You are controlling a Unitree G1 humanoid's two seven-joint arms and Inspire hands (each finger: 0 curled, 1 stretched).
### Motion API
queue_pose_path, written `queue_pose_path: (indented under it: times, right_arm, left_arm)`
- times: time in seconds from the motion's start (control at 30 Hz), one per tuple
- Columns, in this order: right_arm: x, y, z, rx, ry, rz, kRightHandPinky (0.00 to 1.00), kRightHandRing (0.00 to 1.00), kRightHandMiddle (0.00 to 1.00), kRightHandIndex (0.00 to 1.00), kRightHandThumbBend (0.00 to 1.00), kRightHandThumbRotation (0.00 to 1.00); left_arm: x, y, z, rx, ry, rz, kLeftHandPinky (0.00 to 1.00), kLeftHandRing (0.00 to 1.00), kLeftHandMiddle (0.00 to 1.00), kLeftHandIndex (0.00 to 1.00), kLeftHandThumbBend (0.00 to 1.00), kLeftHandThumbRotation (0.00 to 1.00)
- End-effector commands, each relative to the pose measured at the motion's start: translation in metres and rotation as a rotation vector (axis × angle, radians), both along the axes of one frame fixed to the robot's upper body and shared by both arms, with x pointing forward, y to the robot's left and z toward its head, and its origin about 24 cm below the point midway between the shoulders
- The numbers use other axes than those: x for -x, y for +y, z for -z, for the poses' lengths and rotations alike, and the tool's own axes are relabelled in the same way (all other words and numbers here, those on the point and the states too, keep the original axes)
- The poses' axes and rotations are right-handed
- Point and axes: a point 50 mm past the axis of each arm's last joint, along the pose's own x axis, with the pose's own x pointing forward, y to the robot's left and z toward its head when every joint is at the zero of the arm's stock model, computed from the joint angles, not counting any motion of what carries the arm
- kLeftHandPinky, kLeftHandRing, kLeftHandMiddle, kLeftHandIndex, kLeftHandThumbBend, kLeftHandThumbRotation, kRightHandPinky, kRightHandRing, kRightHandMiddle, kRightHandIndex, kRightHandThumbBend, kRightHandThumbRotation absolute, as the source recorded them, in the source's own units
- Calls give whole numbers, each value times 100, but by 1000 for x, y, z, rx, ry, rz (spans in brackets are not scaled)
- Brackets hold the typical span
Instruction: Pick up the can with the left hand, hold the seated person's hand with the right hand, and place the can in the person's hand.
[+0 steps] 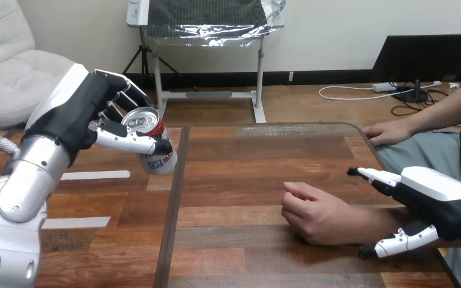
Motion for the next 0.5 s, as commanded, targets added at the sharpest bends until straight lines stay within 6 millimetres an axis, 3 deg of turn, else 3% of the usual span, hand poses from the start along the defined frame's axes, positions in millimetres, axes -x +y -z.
queue_pose_path:
  times: [0.0, 0.47]
  right_arm:
    - [-10, -8, -15, 45, -34, 21, 100, 100, 99, 100, 100, 61]
    - [-6, -12, -4, 107, 6, 8, 100, 96, 96, 97, 100, 55]
  left_arm:
    - [0, 3, -22, -16, -99, 3, 35, 40, 43, 45, 65, 0]
    - [0, 3, -23, 0, -96, 9, 35, 40, 43, 45, 65, 0]
